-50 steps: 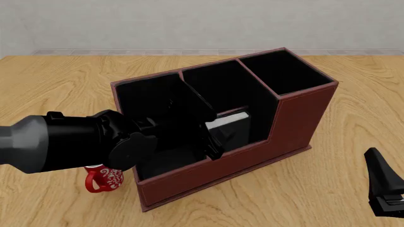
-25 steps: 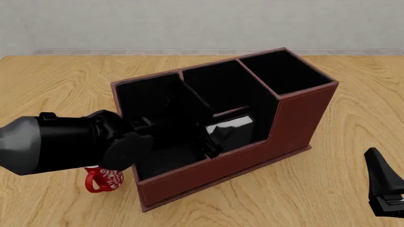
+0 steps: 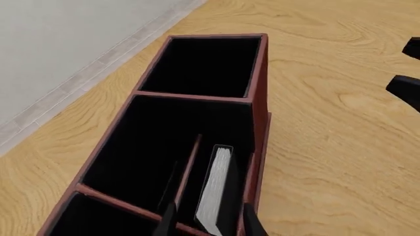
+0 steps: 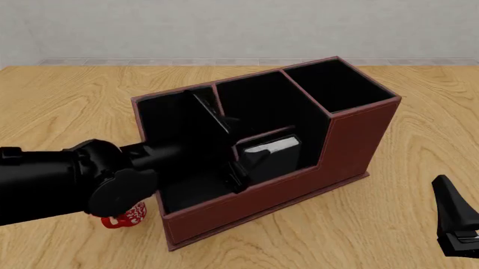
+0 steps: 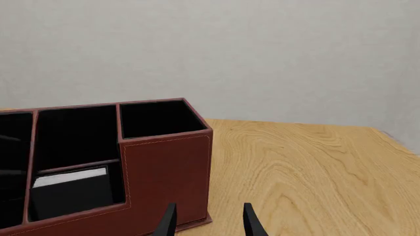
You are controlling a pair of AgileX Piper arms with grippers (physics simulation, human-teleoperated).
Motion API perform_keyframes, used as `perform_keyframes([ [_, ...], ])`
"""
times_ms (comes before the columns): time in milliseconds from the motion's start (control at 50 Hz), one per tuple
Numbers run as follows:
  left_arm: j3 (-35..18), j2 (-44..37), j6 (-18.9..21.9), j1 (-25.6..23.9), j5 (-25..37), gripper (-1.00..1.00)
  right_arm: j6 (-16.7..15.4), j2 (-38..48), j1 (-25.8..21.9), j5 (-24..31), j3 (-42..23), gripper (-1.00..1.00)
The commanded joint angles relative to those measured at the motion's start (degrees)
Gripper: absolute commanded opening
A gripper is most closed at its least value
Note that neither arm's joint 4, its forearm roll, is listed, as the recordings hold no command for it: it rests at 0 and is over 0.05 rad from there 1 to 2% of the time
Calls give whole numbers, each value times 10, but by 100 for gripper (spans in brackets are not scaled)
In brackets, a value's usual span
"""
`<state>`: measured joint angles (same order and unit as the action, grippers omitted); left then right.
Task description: Pick up the book and place it in the back compartment of the caddy.
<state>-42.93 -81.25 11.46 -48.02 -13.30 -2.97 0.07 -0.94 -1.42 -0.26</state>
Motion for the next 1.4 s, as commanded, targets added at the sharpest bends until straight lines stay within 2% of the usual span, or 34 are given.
perform_keyframes([
  [20,33,42,10,-3,-9,100,0,0,0,0,0,100],
  [80,41,53,20,6,-14,100,0,0,0,0,0,100],
  [360,86,121,13,3,-2,100,0,0,0,0,0,100],
  [640,104,141,23,-2,3,100,0,0,0,0,0,100],
  [1080,138,225,5,5,42,100,0,0,0,0,0,100],
  [1160,147,227,16,2,39,100,0,0,0,0,0,100],
  [1400,161,278,10,28,64,100,0,0,0,0,0,100],
])
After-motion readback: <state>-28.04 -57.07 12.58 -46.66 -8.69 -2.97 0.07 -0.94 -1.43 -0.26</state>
